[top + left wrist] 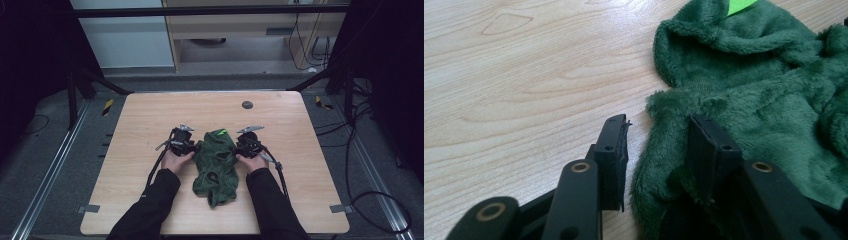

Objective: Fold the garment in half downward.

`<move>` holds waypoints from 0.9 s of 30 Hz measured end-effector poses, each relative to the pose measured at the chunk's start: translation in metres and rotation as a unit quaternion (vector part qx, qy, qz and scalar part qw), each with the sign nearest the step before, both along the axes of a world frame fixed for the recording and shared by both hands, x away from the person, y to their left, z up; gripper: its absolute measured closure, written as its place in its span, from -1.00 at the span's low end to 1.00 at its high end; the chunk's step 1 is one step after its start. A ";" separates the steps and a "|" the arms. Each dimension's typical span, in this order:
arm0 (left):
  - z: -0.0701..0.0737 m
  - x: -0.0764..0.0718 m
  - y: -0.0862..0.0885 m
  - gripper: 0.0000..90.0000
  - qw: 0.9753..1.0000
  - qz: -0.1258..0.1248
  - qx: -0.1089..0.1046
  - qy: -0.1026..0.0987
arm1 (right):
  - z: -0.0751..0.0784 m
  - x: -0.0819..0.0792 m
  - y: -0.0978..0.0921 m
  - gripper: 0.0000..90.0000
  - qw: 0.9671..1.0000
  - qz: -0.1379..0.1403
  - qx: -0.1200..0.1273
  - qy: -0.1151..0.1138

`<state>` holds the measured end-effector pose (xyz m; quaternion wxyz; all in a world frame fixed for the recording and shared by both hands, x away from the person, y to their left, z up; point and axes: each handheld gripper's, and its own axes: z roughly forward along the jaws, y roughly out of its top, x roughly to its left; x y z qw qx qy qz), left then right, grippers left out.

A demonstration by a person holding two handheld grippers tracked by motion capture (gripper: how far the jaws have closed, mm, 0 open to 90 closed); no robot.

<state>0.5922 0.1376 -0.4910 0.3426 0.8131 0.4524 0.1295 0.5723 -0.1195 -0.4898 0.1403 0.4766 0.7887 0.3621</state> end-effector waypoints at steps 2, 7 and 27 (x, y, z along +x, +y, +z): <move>0.000 0.000 -0.001 0.36 1.000 0.001 0.002 -0.002 | -0.001 0.000 0.000 0.37 1.000 0.000 -0.003 0.001; 0.000 -0.002 -0.004 0.44 1.000 0.007 0.010 -0.005 | -0.003 0.000 0.003 0.46 1.000 0.000 -0.007 0.004; 0.001 -0.007 -0.014 0.93 1.000 0.019 0.015 -0.002 | -0.002 -0.001 0.008 0.83 1.000 -0.005 -0.010 0.011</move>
